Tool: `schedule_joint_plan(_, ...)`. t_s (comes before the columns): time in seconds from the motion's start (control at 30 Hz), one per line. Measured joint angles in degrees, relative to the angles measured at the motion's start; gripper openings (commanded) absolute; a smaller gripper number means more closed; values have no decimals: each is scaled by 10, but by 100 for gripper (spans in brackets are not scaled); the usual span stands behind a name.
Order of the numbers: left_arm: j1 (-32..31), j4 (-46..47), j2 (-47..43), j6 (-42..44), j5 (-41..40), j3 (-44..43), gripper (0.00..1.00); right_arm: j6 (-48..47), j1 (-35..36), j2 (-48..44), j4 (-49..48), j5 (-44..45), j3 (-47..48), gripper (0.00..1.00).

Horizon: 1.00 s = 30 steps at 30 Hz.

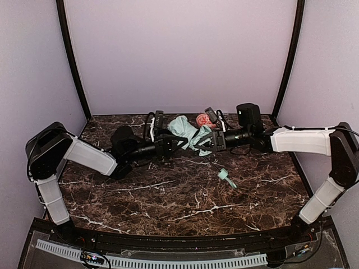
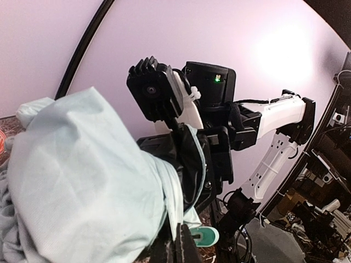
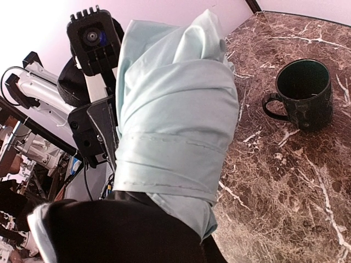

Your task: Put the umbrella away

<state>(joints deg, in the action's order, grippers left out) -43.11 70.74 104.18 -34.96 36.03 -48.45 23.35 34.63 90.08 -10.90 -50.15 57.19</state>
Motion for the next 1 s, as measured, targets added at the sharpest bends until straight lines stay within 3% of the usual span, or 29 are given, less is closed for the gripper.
schedule_joint_plan(0.13,1,43,7,-11,-15,14,0,13,11,0,-9,3,0,0)
schedule_joint_plan(0.33,-9,-19,-41,48,-62,25,0,-2,23,-6,-13,15,5,0)
schedule_joint_plan(0.57,-13,-20,-58,78,-52,24,0,-45,32,-28,3,16,13,0)
schedule_joint_plan(0.83,-17,-50,-78,98,-62,24,16,-105,34,-38,51,34,30,0)
schedule_joint_plan(1.0,-19,-87,-97,117,-85,16,1,-122,34,-51,51,47,36,0)
